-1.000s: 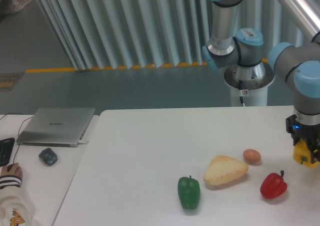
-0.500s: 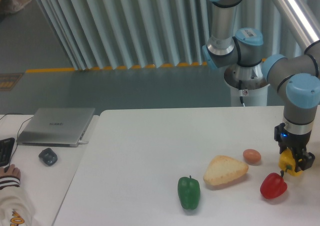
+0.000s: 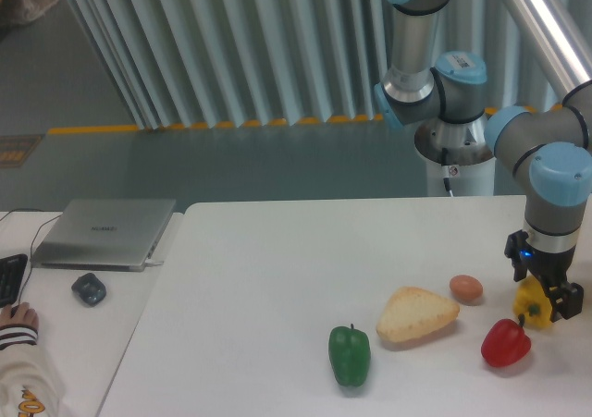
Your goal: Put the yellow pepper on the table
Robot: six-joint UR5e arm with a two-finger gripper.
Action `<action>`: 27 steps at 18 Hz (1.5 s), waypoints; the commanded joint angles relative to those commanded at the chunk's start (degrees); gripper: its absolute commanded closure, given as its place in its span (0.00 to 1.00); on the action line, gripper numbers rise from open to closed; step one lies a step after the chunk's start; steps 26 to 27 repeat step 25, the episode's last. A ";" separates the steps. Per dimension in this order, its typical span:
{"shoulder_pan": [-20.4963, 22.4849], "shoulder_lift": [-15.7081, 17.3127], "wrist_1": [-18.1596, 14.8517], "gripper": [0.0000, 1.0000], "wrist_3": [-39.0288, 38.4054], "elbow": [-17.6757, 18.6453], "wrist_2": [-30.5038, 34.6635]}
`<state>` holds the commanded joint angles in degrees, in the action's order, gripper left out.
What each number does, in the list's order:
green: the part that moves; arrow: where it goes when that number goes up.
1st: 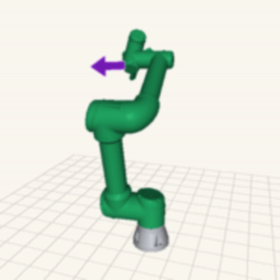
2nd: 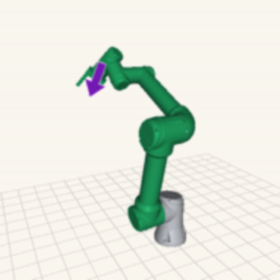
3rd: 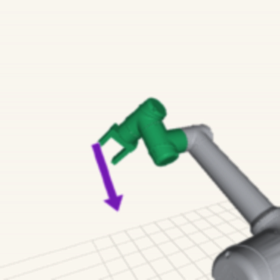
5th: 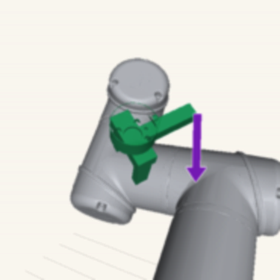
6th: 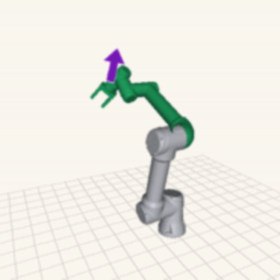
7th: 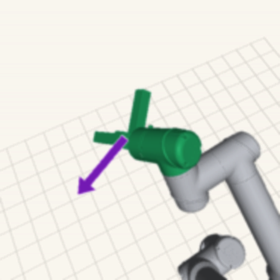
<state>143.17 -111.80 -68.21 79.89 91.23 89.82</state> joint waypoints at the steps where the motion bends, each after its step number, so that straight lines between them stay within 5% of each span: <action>1: 0.00 0.09 0.00 0.00 0.00 -0.17 -0.09; 6: -0.44 0.79 3.95 0.00 1.40 -2.71 0.00; 14: -0.35 1.58 4.05 0.00 12.03 -6.24 2.11; 27: 2.63 3.16 4.14 0.00 13.71 -6.24 1.67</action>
